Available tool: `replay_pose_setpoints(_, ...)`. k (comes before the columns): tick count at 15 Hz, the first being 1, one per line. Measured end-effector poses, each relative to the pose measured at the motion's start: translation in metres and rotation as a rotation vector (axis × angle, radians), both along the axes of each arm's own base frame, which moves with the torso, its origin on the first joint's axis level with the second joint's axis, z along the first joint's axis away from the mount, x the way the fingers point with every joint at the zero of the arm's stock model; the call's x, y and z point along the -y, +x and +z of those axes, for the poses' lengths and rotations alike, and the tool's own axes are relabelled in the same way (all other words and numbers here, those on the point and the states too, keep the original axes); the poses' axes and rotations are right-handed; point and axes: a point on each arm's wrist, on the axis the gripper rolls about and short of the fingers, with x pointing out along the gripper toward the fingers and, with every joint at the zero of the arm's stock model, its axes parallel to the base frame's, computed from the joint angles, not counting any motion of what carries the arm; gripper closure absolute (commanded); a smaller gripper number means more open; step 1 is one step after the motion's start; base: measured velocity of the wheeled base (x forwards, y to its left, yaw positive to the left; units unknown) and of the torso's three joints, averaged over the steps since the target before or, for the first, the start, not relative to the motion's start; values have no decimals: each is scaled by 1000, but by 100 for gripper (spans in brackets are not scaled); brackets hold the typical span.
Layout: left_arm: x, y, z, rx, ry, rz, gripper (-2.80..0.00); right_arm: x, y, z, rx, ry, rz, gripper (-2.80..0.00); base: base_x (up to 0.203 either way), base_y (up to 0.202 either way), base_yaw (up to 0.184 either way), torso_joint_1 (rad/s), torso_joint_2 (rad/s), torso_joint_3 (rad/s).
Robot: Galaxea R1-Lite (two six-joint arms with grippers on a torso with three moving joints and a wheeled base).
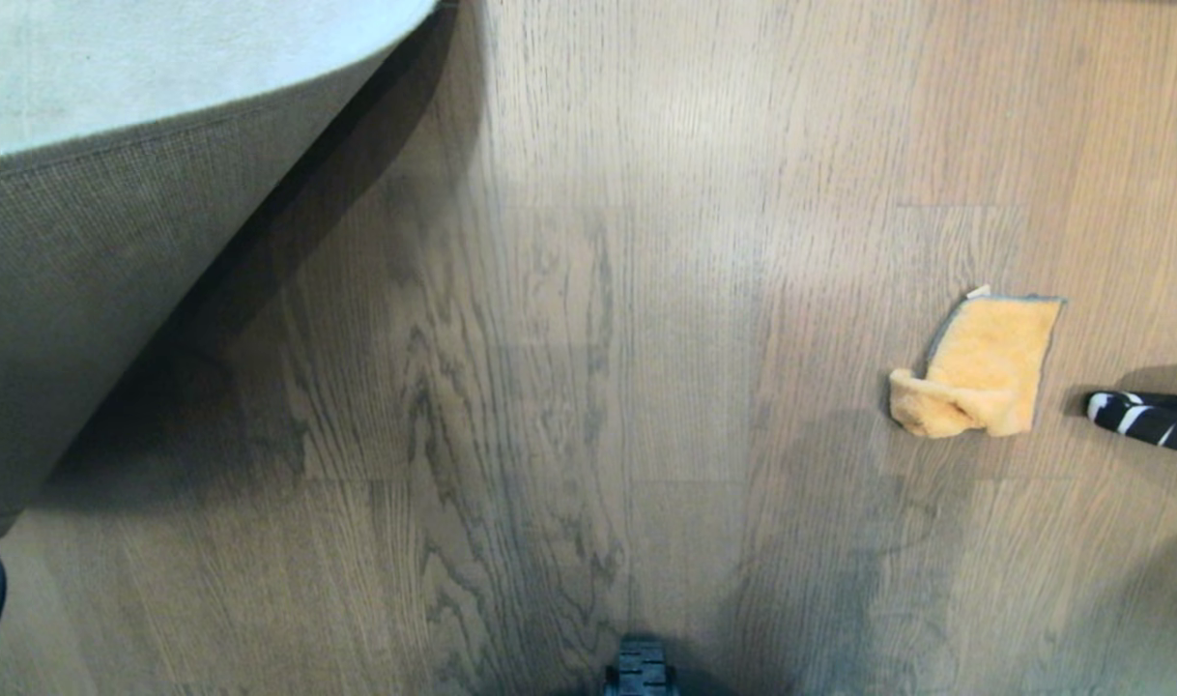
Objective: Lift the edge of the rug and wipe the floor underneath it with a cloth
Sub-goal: Lift up the carpet
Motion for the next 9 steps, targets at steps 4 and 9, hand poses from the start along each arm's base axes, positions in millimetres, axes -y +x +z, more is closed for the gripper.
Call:
replay_pose_setpoints(4, -1, 1, 2, 15, -5, 11, 0, 0, 0, 0, 0, 0, 0, 0, 0, 0, 0, 0, 0, 0)
replay_pose_setpoints(9, 0, 1, 0, 13, -15, 4, 0, 0, 0, 0, 1, 0, 0, 0, 0, 0, 0, 0, 0, 0)
